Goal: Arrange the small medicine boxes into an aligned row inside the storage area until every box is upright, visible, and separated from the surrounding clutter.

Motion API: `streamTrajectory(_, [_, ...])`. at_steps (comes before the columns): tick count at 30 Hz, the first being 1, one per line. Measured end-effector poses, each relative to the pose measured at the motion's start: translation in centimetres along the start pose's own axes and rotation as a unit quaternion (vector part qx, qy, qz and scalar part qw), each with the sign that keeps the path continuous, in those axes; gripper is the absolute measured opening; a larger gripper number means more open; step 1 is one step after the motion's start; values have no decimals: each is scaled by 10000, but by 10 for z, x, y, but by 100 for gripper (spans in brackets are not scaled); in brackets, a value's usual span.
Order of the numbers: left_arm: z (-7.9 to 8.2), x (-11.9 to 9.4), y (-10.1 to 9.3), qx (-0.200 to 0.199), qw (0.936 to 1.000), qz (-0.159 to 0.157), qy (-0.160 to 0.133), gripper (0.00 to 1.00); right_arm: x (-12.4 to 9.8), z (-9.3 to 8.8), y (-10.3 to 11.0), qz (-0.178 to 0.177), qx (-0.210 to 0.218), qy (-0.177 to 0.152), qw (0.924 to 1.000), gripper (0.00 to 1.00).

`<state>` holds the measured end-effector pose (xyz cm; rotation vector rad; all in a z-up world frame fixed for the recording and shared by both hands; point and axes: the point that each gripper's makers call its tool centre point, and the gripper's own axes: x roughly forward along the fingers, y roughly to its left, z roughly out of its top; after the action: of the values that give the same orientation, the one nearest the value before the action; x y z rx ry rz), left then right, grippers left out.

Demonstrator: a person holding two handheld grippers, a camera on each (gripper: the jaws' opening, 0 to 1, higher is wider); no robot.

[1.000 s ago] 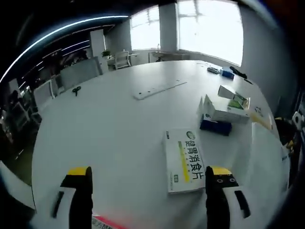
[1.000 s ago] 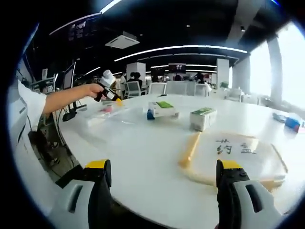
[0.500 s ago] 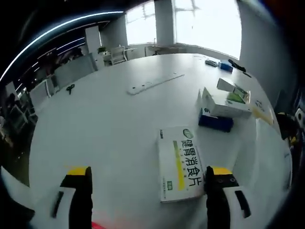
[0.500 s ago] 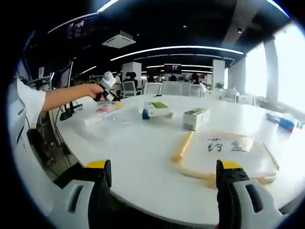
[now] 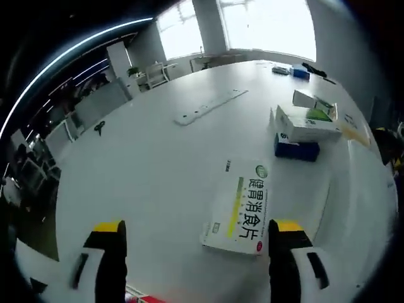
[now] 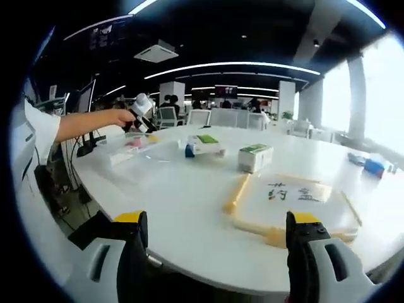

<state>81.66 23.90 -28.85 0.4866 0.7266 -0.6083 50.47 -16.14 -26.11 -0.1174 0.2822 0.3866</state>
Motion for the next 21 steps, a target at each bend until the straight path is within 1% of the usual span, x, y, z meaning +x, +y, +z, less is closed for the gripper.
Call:
streamTrajectory(1, [2, 4, -1, 44, 9999, -102, -23, 91, -1, 1, 1, 28, 5, -29, 10000, 89])
streamTrajectory(2, [4, 7, -5, 91, 9997, -212, -112, 93, -2, 1, 1, 44, 16, -43, 10000, 89])
streamTrajectory(3, [2, 9, -7, 59, 9997, -221, -132, 93, -3, 2, 1, 57, 31, -82, 9999, 89])
streamTrajectory(4, [2, 9, -8, 59, 9996, -232, -134, 92, -4, 3, 1, 55, 41, -110, 9999, 89])
streamTrajectory(6, [3, 13, -12, -36, 9988, -466, -177, 90, -5, 4, -4, -11, 131, -158, 9998, 89])
streamTrajectory(7, [3, 15, -11, -85, 9984, -528, -171, 88, -5, 4, -5, -41, 143, -173, 9997, 89])
streamTrajectory(9, [0, 15, -20, 24, 9974, -694, -195, 84, -4, 4, -6, -58, 176, -165, 9997, 89])
streamTrajectory(10, [-3, 15, -21, 70, 9974, -717, -94, 83, -2, 4, -4, -21, 147, -141, 9998, 89])
streamTrajectory(12, [-3, 16, -19, 149, 9971, -736, -95, 81, -1, 5, 0, 34, 88, -105, 9999, 89])
streamTrajectory(14, [-4, 18, -17, 191, 9968, -779, -70, 74, 0, 3, 3, 102, 38, -52, 9999, 89])
streamTrajectory(15, [-4, 18, -16, 188, 9967, -789, -73, 72, 0, 2, 3, 96, 24, -25, 9999, 89])
streamTrajectory(17, [-5, 18, -19, 197, 9961, -858, -88, 70, -1, 1, 2, 53, 3, 8, 10000, 89])
streamTrajectory(19, [-8, 19, -23, 201, 9959, -877, -67, 69, 0, 2, 0, 6, 83, -29, 10000, 89])
streamTrajectory(21, [-8, 20, -30, 90, 9947, -1016, -129, 65, 0, 3, -1, -26, 100, -38, 9999, 89])
